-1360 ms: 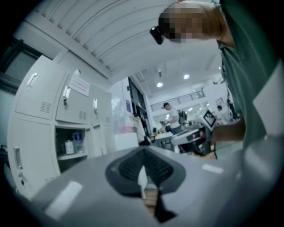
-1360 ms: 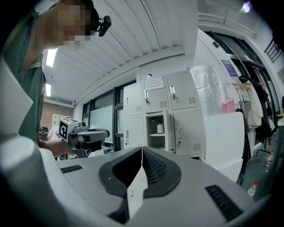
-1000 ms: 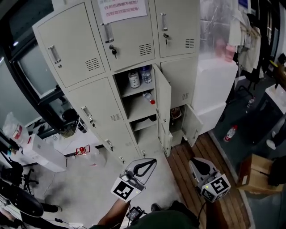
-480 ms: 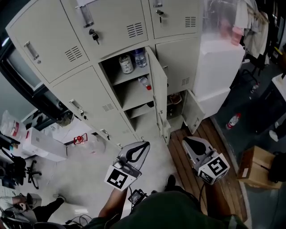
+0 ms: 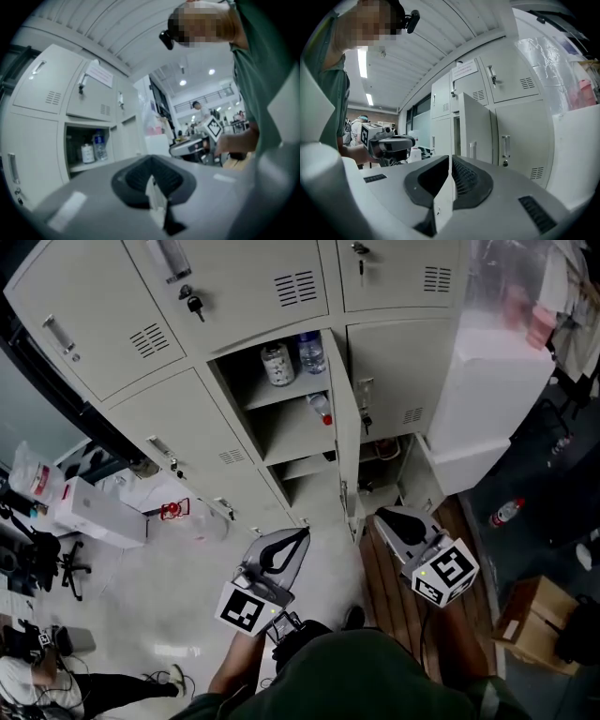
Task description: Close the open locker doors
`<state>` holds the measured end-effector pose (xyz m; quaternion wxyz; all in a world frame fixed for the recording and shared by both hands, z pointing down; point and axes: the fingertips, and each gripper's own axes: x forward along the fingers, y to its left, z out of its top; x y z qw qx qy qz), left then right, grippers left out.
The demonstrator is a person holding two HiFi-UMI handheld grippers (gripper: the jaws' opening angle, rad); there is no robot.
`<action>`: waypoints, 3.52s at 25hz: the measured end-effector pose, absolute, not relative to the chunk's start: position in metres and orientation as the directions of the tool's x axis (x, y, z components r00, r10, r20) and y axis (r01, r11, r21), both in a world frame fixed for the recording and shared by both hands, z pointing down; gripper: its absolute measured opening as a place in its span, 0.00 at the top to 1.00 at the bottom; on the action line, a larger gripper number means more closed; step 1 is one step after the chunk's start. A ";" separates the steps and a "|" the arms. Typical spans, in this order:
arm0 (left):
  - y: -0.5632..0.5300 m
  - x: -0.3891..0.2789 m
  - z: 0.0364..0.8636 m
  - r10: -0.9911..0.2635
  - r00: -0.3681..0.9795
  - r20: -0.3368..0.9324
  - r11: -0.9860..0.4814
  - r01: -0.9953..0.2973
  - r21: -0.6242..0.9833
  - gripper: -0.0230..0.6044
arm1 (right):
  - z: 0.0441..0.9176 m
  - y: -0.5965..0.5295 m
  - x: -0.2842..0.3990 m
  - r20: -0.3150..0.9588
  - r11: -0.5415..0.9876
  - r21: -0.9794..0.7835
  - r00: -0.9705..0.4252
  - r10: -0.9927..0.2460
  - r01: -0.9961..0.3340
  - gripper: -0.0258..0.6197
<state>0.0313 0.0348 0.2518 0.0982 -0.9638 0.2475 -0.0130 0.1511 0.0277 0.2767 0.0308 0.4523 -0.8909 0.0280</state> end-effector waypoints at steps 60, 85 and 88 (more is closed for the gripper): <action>-0.191 -0.136 0.302 -0.462 0.887 -0.020 -0.884 -0.462 -0.064 0.96 | 0.289 -0.310 -0.048 0.107 0.465 0.092 -0.455 -0.884 -0.881 0.89; -0.075 0.040 0.361 -0.396 0.918 -0.002 -0.917 -0.396 -0.037 0.96 | 0.374 -0.099 0.154 0.175 0.412 0.003 -0.405 -0.897 -0.911 0.89; -0.060 0.062 0.384 -0.401 0.916 0.013 -0.916 -0.401 -0.020 0.96 | 0.399 -0.076 0.173 0.184 0.421 -0.004 -0.414 -0.891 -0.907 0.89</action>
